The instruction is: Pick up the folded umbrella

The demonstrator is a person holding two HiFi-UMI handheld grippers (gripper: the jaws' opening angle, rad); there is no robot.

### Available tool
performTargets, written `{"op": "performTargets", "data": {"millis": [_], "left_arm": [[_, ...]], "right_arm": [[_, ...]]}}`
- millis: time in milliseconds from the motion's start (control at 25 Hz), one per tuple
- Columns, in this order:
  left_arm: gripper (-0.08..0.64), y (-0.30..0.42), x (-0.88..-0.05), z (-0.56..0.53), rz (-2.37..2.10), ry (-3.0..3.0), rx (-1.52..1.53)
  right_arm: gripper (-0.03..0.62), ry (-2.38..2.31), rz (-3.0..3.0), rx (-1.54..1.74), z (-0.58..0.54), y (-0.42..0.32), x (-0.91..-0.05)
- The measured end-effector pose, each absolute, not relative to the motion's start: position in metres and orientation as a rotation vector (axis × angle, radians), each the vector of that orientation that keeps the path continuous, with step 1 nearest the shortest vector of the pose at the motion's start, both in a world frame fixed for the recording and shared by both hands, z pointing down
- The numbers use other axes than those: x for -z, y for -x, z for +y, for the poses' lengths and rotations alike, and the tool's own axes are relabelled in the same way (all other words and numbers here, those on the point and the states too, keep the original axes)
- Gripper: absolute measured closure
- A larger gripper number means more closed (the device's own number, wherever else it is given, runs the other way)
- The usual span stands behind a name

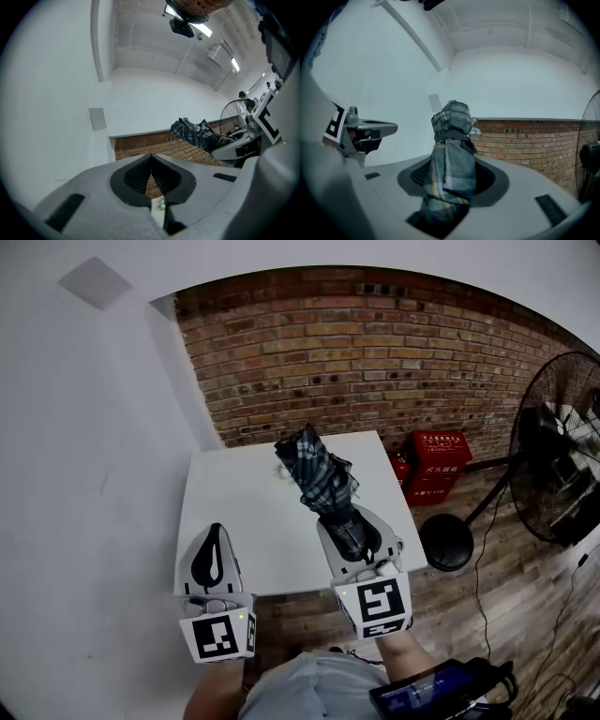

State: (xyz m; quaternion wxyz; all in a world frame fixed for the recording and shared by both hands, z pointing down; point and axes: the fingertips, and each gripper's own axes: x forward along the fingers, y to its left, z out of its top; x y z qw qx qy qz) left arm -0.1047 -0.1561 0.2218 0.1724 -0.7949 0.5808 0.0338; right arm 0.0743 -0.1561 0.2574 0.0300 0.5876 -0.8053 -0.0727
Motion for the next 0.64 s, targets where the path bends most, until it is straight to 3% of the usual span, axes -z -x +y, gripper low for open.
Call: {"op": "performTargets", "data": {"millis": [640], "left_arm": [[0.552,0.1045,-0.2316,-0.1666,1.672,2.249,-0.088]], "right_arm": [[0.397,-1.792,-2.490,0.216,-0.1654,-0.0758,-0.2671]]}}
